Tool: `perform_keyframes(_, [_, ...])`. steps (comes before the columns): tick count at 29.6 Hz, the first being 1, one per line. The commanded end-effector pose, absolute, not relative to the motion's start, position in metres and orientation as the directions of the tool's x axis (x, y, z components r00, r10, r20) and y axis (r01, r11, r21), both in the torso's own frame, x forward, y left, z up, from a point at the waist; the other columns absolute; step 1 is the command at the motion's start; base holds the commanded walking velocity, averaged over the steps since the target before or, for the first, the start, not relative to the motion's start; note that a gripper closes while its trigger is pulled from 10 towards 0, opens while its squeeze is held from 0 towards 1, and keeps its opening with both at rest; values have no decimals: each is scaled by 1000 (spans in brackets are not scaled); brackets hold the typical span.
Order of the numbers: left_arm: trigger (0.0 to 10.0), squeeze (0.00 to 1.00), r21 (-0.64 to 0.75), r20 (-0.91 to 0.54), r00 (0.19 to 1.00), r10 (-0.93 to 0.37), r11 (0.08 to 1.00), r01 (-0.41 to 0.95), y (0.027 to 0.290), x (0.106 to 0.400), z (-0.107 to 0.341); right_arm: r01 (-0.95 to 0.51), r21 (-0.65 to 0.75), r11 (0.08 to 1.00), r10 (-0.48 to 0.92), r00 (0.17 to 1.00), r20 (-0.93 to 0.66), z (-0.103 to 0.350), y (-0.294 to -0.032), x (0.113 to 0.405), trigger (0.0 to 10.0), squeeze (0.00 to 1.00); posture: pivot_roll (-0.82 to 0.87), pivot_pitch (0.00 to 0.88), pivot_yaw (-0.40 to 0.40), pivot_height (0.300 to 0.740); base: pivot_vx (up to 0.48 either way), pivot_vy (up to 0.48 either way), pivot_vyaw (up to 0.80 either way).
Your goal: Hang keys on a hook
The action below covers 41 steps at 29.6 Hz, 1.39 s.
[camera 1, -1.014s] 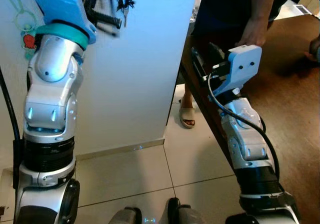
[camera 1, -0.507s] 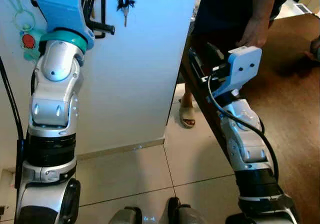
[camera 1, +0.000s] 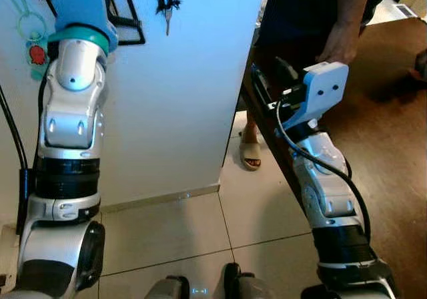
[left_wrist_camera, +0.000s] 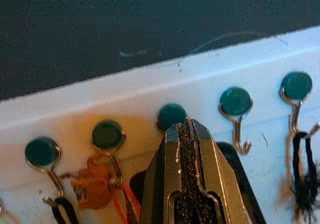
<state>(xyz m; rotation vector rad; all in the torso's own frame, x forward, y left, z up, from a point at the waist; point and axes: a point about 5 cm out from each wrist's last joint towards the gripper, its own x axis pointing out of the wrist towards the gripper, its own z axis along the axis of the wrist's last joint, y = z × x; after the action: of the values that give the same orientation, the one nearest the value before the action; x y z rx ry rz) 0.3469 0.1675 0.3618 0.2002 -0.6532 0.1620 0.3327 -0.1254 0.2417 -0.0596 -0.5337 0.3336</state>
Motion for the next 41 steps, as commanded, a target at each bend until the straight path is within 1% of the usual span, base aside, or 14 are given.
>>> perform_keyframes(1, [10000, 0, 124, 631, 768, 110, 963, -240, 173, 347, 365, -304, -137, 943, 331, 806, 491, 240, -124, 331, 10000, 0, 76, 133, 117, 740, 0, 0, 0])
perform_keyframes(6, [10000, 0, 141, 614, 779, 123, 955, -262, 175, 351, 363, -303, -138, 943, 330, 807, 489, 239, -124, 331, 10000, 0, 75, 135, 118, 740, 0, 0, 0])
perform_keyframes(14, [10000, 0, 141, 587, 800, 124, 957, -252, 176, 355, 358, -297, -139, 945, 326, 810, 488, 239, -125, 330, 10000, 0, 74, 137, 120, 740, 0, 0, 0])
perform_keyframes(20, [10000, 0, 132, 554, 820, 145, 957, -259, 180, 358, 350, -297, -138, 945, 326, 810, 487, 239, -125, 330, 10000, 0, 76, 140, 118, 740, 0, 0, 0])
perform_keyframes(25, [10000, 0, 97, 509, 843, 173, 962, -256, 186, 361, 343, -295, -138, 946, 324, 811, 488, 239, -125, 330, 10000, 0, 76, 142, 120, 740, 0, 0, 0])
perform_keyframes(28, [10000, 0, -52, 467, 866, 178, 983, -174, 190, 360, 340, -293, -139, 946, 323, 812, 486, 239, -126, 330, 10000, 0, 77, 143, 118, 740, 0, 0, 0])
perform_keyframes(29, [10000, 0, -52, 467, 866, 178, 983, -174, 190, 360, 340, -293, -139, 946, 323, 812, 486, 239, -126, 330, 10000, 0, 77, 143, 118, 740, 0, 0, 0])
perform_keyframes(30, [10000, 0, -149, 453, 878, 153, 984, -95, 189, 359, 341, -293, -139, 946, 323, 812, 486, 239, -126, 331, 10000, 0, 77, 143, 118, 740, 0, 0, 0])
perform_keyframes(31, [10000, 0, -210, 450, 883, 132, 977, -39, 188, 358, 342, -293, -139, 946, 323, 812, 485, 239, -126, 331, 10000, 0, 78, 143, 117, 740, 0, 0, 0])
perform_keyframes(32, [10000, 0, -210, 450, 883, 132, 977, -39, 188, 358, 342, -293, -139, 946, 323, 812, 485, 239, -126, 331, 10000, 0, 78, 143, 117, 740, 0, 0, 0])
perform_keyframes(33, [10000, 0, -264, 454, 884, 109, 964, 16, 187, 357, 344, -294, -138, 946, 323, 812, 486, 239, -126, 331, 10000, 0, 80, 143, 117, 740, 0, 0, 0])
perform_keyframes(34, [10000, 0, -264, 454, 884, 109, 964, 16, 187, 357, 344, -294, -138, 946, 323, 812, 486, 239, -126, 331, 10000, 0, 80, 143, 117, 740, 0, 0, 0])
perform_keyframes(35, [10000, 0, -287, 459, 884, 90, 956, 52, 186, 356, 345, -294, -138, 946, 324, 812, 486, 239, -126, 331, 10000, 0, 80, 142, 117, 740, 0, 0, 0])
perform_keyframes(41, [10000, 0, -295, 443, 895, 62, 952, 80, 181, 357, 343, -294, -139, 946, 323, 811, 487, 239, -126, 331, 10000, 0, 77, 142, 117, 740, 0, 0, 0])
